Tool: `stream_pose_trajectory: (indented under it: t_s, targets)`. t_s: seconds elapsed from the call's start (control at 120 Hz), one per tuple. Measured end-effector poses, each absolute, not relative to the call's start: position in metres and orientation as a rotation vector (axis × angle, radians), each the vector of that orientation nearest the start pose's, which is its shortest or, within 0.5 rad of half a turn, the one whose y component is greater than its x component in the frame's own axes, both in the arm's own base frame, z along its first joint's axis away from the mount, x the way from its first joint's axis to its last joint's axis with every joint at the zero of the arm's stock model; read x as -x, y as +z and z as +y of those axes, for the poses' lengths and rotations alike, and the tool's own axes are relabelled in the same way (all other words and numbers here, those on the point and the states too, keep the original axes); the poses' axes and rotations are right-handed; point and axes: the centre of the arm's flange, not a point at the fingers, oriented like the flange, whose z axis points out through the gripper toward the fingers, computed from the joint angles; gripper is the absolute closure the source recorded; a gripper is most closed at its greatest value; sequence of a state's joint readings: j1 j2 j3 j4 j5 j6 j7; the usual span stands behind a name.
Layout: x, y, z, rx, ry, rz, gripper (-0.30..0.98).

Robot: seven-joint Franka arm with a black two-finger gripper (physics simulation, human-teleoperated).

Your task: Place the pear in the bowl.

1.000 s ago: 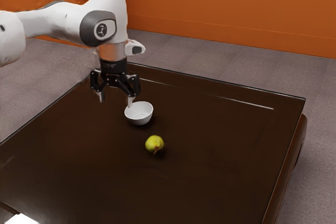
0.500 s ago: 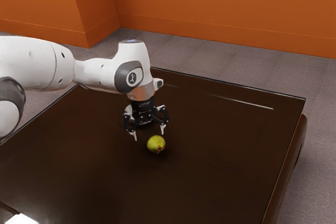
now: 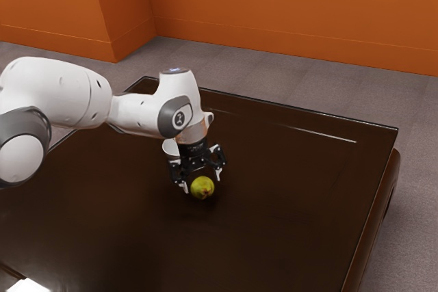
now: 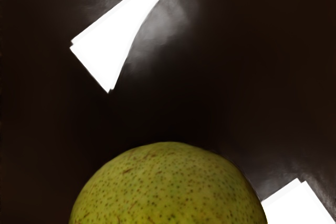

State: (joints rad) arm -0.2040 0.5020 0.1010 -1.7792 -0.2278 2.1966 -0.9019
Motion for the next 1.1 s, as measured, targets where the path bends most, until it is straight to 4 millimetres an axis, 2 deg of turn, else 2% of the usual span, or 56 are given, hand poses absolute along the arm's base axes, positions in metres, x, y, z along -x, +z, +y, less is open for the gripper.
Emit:
stream_pose_trajectory:
  t_s: [0.1, 0.325, 0.467, 0.692, 0.967, 1.1]
  targets:
    - [-0.645, 0.271, -0.080, 2.889, 0.199, -1.410, 0.00]
    - [-0.645, 0.251, -0.080, 2.903, 0.206, -1.375, 0.00]
    - [-0.646, 0.248, -0.084, 2.918, 0.194, -1.354, 0.01]
    - [-0.647, 0.251, -0.085, 2.934, 0.176, -1.340, 0.22]
    - [-0.648, 0.254, -0.088, 2.941, 0.163, -1.327, 0.31]
    - [-0.650, 0.265, -0.093, 2.954, 0.134, -1.315, 0.41]
